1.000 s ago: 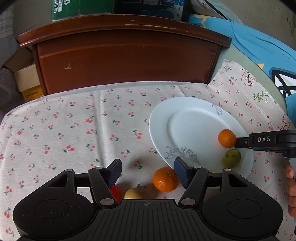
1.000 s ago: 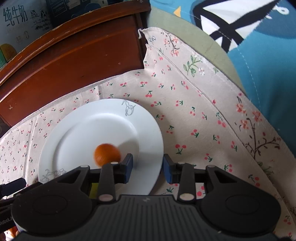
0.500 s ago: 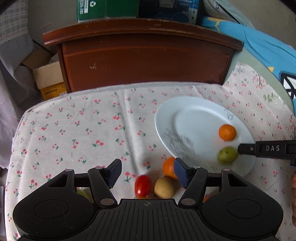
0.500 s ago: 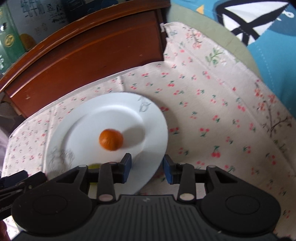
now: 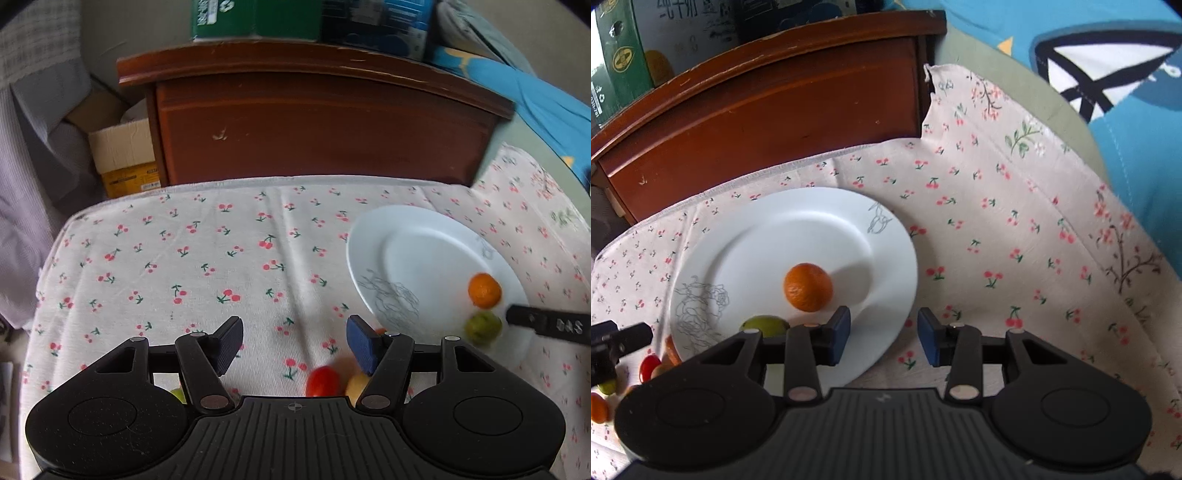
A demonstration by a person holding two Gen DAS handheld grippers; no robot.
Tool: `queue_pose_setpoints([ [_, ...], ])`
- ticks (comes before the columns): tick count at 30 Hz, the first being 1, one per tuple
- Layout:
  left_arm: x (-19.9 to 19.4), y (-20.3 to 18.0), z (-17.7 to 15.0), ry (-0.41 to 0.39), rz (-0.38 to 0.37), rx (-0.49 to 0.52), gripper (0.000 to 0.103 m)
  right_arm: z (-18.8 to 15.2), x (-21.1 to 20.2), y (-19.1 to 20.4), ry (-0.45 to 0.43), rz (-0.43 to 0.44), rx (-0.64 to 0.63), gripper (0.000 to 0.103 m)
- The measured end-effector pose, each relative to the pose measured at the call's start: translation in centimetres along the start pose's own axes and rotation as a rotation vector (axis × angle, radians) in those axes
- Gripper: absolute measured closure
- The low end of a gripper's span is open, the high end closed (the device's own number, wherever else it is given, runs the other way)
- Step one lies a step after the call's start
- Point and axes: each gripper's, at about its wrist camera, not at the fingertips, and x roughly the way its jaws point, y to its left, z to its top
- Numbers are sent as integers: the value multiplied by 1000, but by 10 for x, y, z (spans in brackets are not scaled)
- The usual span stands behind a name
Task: Organize fruits
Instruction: 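Withdraw both open tools from the plate back toward the fruit pile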
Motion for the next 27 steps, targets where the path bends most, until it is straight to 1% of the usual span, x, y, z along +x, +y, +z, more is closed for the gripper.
queue_pose_setpoints([
  [1, 5, 0, 0, 6, 1, 0, 38, 0, -1, -1, 2, 6, 3, 62],
  [3, 12, -2, -2, 17, -31, 12, 38, 0, -2, -1, 3, 10, 3, 62],
  [4, 13, -4, -3, 8, -34, 20, 39, 0, -2, 0, 4, 13, -3, 62],
  [7, 9, -9, -5, -5, -32, 83, 39, -1, -1, 1, 9, 21, -10, 62],
  [11, -3, -9, -11, 4, -67, 96, 39, -1, -1, 1, 13, 26, -12, 61],
  [14, -14, -17, -18, 19, -98, 150, 39, -3, -3, 2, 12, 19, -19, 60],
  [16, -18, -27, -26, 53, -136, 198, 39, -4, -6, 2, 13, 15, -23, 60],
  [18, -22, -36, -37, 70, -125, 247, 39, -6, -11, 0, 8, 12, -16, 60],
  [20, -28, -40, -43, 65, -117, 282, 39, -7, -16, -1, 2, 13, -10, 61],
  [23, -41, -32, -41, 53, -135, 244, 39, -9, -30, -2, -20, 6, 1, 61],
  [27, -64, -14, -31, 15, -115, 187, 38, -14, -55, 1, -38, 68, 47, 61],
])
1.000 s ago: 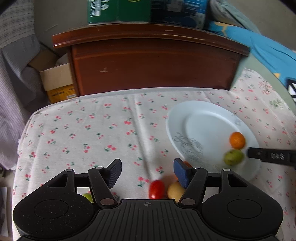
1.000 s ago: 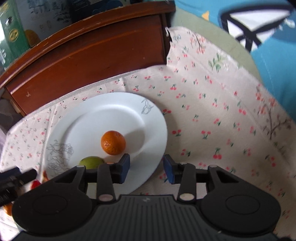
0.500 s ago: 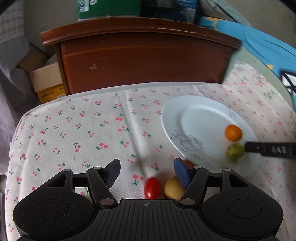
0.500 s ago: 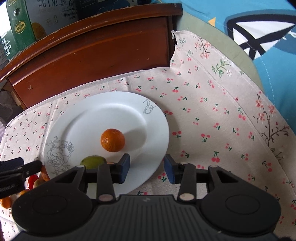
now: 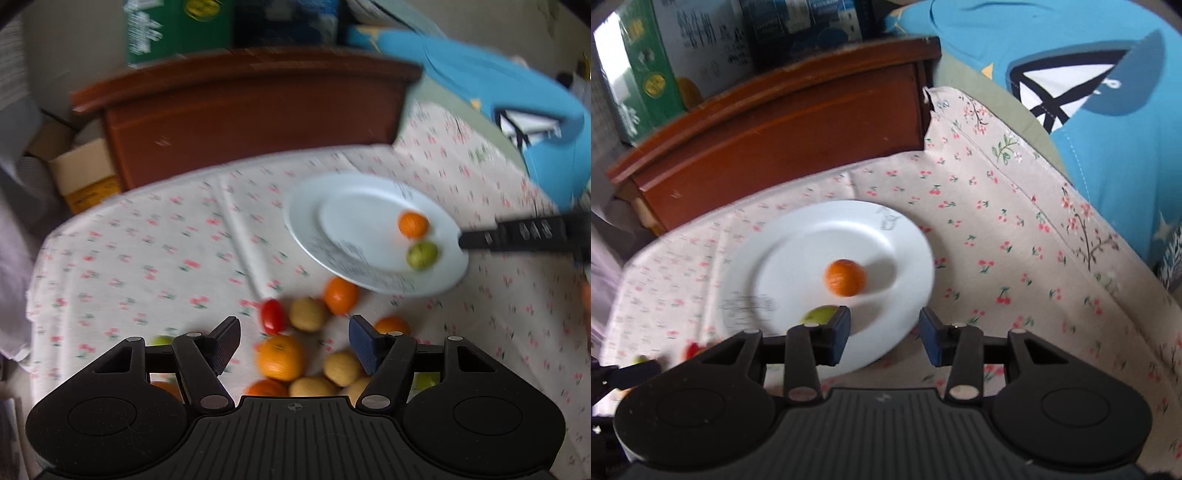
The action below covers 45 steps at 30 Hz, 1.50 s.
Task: Organize fruits
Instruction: 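Withdraw both open tools from the plate back toward the fruit pile, then grasp an orange tangerine from the pile with the right tool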
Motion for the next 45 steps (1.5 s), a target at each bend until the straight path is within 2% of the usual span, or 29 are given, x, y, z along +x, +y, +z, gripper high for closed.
queue_pose_setpoints([
  [4, -25, 16, 5, -37, 76, -33, 38, -11, -18, 16, -4, 113, 29, 63],
  [8, -39, 29, 10, -53, 105, -65, 36, -27, -17, 39, 26, 221, 41, 66],
  [11, -50, 38, 13, -85, 140, -86, 33, -36, -7, 53, 50, 259, 44, 66],
  [13, -54, 44, 16, -89, 139, -111, 33, -42, 2, 59, 70, 264, 66, 68],
  [15, -60, 51, 18, -101, 130, -143, 33, -47, 7, 63, 48, 256, 81, 68],
  [21, -77, 71, 23, -148, 121, -249, 33, -49, 11, 81, -7, 215, -2, 75],
  [25, -87, 83, 24, -179, 130, -314, 32, -45, 14, 89, -1, 183, -49, 76],
  [29, -96, 93, 23, -199, 126, -370, 32, -38, 17, 92, 22, 190, -14, 76],
  [32, -96, 92, 24, -198, 123, -353, 32, -37, 23, 96, 85, 161, -13, 78],
  [35, -94, 88, 24, -190, 143, -328, 32, -40, 14, 102, 129, 185, -22, 77],
  [40, -92, 86, 24, -175, 131, -333, 32, -41, 18, 109, 85, 109, 41, 76],
  [43, -93, 86, 24, -175, 124, -337, 32, -36, 25, 113, 81, 51, 118, 76],
  [45, -95, 88, 24, -180, 116, -353, 32, -32, 29, 121, 93, 12, 122, 74],
])
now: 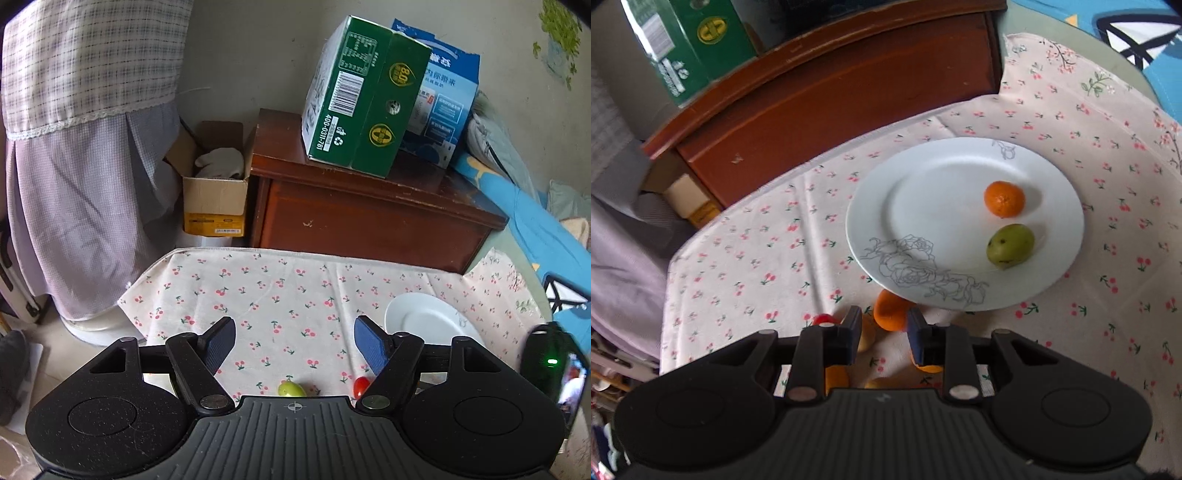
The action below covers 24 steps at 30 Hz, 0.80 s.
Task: Organize fruits
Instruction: 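Grasp an orange tangerine from the pile with the right tool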
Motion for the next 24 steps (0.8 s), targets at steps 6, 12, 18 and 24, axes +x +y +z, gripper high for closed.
queue_pose_setpoints([
  [6, -4, 5, 4, -17, -1, -35, 31, 3, 12, 25, 3, -154, -60, 76],
  [12, -6, 9, 7, -30, 10, -47, 31, 3, 11, 18, 11, -156, -37, 84],
  [18, 1, 10, 4, 2, 8, -45, 31, -6, -22, -7, 5, 3, -45, 84],
  [24, 22, -7, -16, 115, -47, 29, 31, -10, -61, -36, 11, 100, -89, 84],
])
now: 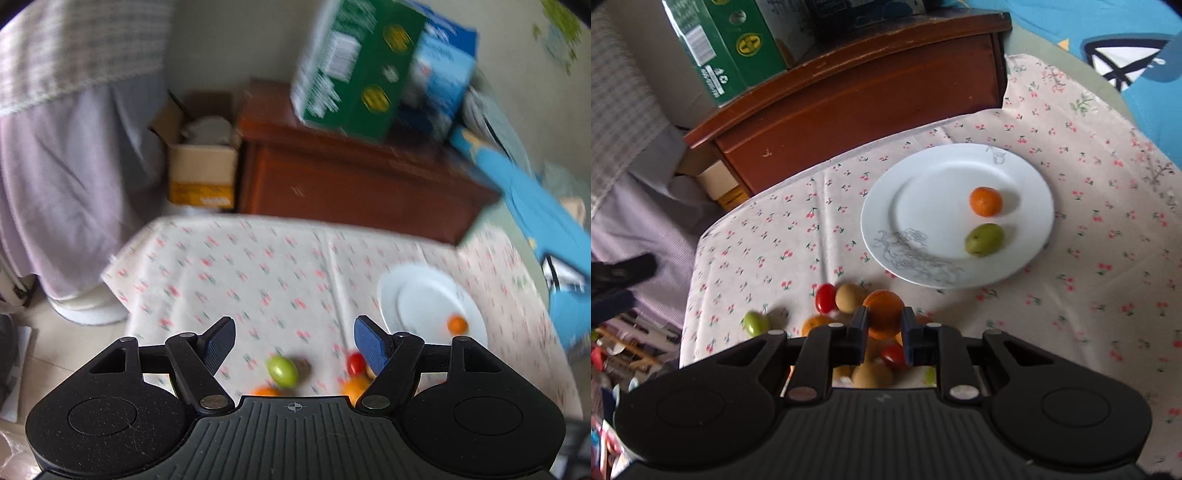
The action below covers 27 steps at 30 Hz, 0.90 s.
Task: Organize fruits
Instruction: 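Grasp an orange tangerine from the pile with the right tool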
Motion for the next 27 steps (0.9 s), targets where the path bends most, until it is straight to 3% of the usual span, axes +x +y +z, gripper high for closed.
queue_pose_setpoints([
  [6, 24, -26, -38, 125, -84, 95, 32, -4, -13, -34, 40, 11, -17, 84],
  [11, 33, -55, -74, 178, -202, 156, 33, -13, -12, -57, 63, -8, -43, 84],
  [15, 34, -86, -102, 205, -268, 269, 34, -15, -8, -66, 84, 3, -30, 84],
  [21, 36, -111, -124, 167, -287, 370, 35, -18, -4, -71, 91, 4, -12, 84],
  [27, 45, -118, -130, 138, -299, 384, 46, -16, -4, -75, 103, 40, 31, 81],
])
